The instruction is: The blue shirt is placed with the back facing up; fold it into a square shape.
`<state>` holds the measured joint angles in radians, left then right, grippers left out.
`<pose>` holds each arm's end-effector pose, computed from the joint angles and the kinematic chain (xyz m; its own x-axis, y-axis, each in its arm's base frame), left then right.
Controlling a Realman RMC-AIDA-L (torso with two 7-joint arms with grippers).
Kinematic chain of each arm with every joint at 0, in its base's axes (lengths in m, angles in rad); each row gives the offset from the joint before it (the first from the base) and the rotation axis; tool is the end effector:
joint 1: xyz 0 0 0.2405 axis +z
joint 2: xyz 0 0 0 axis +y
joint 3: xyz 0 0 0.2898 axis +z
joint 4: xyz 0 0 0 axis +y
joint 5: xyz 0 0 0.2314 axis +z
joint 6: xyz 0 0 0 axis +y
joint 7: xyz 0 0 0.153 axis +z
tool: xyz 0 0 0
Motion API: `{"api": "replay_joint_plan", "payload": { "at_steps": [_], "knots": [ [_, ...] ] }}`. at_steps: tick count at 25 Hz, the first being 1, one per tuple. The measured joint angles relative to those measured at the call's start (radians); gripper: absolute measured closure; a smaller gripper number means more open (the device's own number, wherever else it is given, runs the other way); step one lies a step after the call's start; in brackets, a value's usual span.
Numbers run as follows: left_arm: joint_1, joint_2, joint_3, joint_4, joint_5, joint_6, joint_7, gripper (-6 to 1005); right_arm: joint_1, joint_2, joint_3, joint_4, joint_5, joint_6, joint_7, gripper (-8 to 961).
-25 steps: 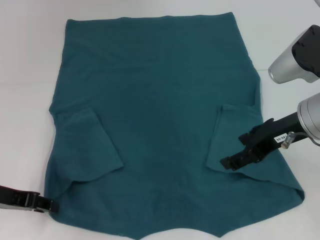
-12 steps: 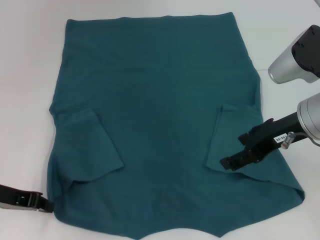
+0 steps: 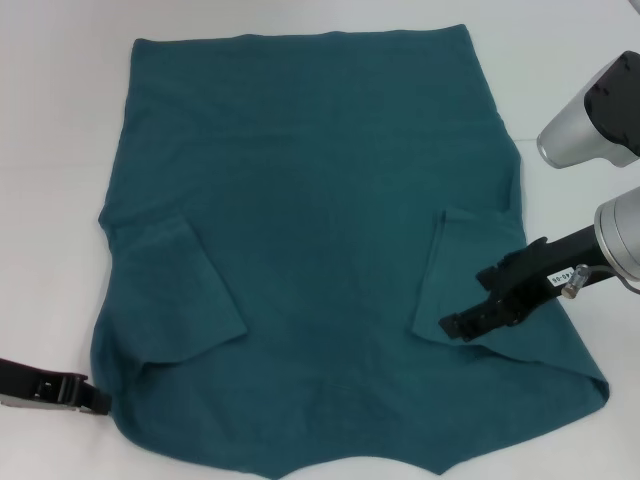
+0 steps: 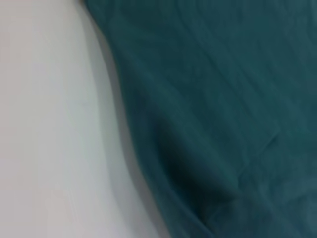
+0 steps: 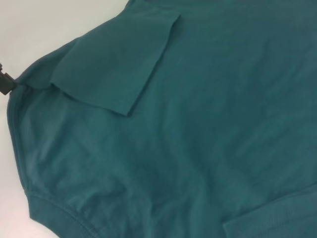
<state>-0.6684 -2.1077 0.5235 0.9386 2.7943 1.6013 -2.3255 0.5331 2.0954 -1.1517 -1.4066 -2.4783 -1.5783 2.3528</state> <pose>-0.3294 0.3799 0.0149 0.3357 0.9365 0.1014 0.9144 -0.2981 -0.2740 0.2162 0.3921 0.0155 0.7913 -0.6111 0.0187 -0.5589 -0.7354 -0.3832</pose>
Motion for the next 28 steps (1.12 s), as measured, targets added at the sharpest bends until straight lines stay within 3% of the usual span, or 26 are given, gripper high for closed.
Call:
{"api": "replay_joint_plan", "payload": {
  "at_steps": [18, 28],
  "knots": [
    [0.003, 0.002, -0.013, 0.033, -0.001, 0.031, -0.002, 967, 0.000, -0.003, 0.005, 0.000, -0.002, 0.002, 0.000, 11],
    [0.003, 0.005, -0.017, 0.016, 0.006, 0.010, -0.003, 691, 0.005, -0.003, 0.000, 0.000, -0.004, 0.001, -0.001, 12]
  ]
}}
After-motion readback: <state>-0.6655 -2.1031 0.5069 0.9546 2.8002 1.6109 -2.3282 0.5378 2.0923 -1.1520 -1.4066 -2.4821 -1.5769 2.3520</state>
